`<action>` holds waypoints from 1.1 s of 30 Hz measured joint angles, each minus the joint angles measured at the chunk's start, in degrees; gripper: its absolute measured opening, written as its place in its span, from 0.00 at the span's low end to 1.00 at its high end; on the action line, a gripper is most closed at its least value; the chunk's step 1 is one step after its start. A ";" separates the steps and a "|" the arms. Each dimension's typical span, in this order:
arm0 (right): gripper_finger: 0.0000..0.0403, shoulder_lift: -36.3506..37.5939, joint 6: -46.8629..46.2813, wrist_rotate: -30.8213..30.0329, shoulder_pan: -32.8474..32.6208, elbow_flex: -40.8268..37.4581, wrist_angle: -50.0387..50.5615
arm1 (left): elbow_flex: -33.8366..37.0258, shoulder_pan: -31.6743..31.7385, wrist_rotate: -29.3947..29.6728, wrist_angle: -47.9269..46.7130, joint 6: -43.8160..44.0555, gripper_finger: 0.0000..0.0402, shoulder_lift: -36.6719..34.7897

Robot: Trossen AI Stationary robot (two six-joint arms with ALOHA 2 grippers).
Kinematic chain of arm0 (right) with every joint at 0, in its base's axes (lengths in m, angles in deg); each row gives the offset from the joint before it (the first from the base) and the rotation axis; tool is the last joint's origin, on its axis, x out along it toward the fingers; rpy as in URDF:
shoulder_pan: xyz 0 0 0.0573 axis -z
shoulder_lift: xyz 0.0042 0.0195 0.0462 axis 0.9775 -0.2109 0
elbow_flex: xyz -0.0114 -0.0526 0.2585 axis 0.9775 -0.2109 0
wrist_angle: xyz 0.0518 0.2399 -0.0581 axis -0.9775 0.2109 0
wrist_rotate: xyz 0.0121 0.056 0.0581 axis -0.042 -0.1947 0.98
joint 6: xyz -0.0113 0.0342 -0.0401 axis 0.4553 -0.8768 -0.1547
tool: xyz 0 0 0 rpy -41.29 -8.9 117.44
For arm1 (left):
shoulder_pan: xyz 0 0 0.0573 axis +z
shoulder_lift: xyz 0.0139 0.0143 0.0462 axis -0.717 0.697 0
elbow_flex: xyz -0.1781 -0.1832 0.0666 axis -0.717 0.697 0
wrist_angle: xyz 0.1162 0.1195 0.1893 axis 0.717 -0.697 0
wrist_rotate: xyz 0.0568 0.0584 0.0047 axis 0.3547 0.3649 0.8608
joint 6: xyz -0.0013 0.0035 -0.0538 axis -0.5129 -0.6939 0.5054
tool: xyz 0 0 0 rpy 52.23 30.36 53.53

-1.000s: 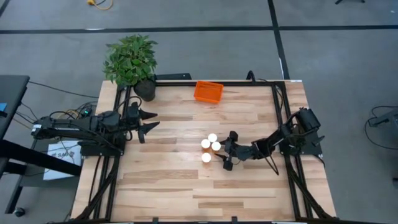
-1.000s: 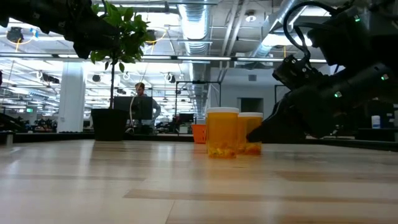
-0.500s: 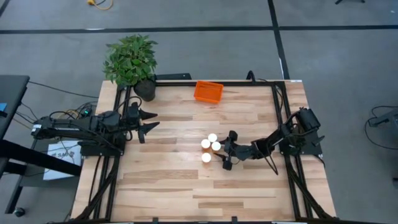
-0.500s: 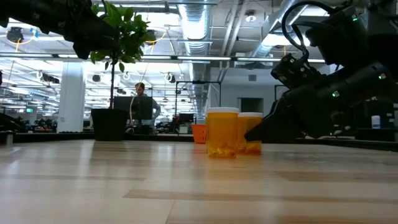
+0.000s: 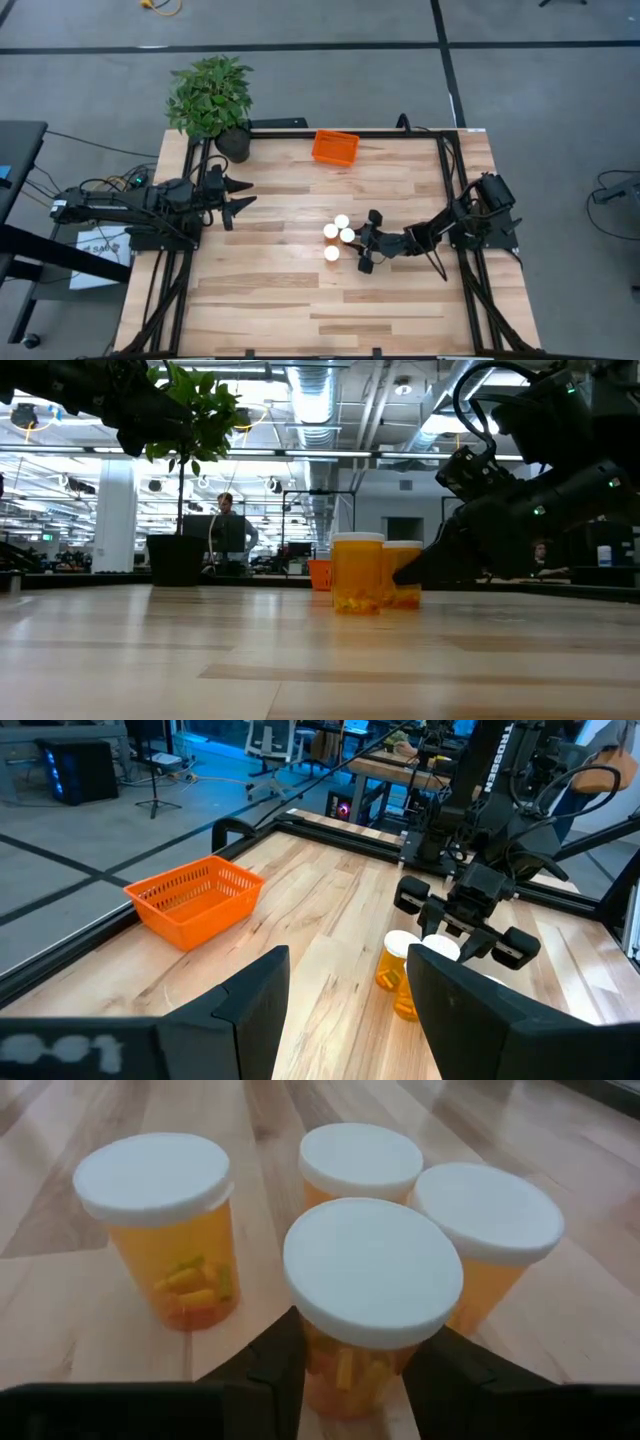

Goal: Pick and place pill bottles into a basket
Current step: Put the orange medicine bottle into the orange bin

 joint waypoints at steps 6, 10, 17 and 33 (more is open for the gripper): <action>0.32 3.32 -0.32 -1.76 -1.79 -0.04 3.76 | 0.00 0.00 0.00 0.01 0.00 0.48 0.01; 0.32 10.64 1.83 -3.46 -2.60 -0.04 9.59 | 0.00 0.01 0.00 0.02 0.22 0.48 0.02; 0.32 27.68 13.12 -4.41 1.41 -0.04 14.65 | 0.00 0.01 -0.52 0.02 0.28 0.48 0.00; 0.33 27.75 14.95 29.13 45.06 6.11 12.77 | 0.00 0.01 -0.47 0.15 -0.22 0.48 0.01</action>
